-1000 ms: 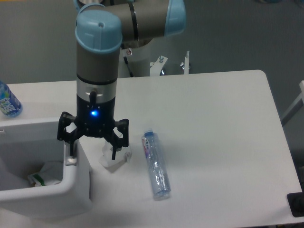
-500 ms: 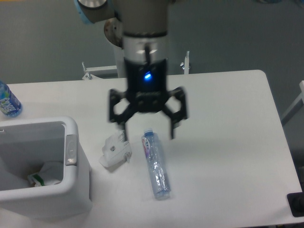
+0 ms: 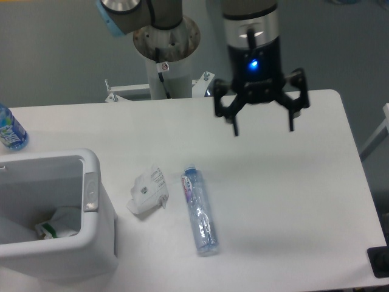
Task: Open the trash can
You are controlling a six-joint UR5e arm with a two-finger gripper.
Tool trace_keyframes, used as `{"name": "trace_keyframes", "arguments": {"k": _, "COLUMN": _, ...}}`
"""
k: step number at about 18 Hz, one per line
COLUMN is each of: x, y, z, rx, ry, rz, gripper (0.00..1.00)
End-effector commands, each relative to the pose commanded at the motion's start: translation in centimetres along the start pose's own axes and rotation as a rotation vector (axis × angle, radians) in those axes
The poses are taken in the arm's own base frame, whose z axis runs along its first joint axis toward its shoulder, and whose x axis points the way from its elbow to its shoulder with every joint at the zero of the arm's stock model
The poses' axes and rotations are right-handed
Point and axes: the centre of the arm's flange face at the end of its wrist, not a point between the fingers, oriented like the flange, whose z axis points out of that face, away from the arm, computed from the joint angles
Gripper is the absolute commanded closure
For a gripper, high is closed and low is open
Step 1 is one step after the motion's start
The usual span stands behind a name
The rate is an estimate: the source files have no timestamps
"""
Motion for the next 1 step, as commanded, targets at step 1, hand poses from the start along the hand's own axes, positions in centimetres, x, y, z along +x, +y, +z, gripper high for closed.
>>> {"name": "trace_keyframes", "arguments": {"k": 1, "x": -0.63, "y": 0.58, "z": 0.12, "rx": -0.006, "ry": -0.001, "rz": -0.002, "gripper": 0.00}}
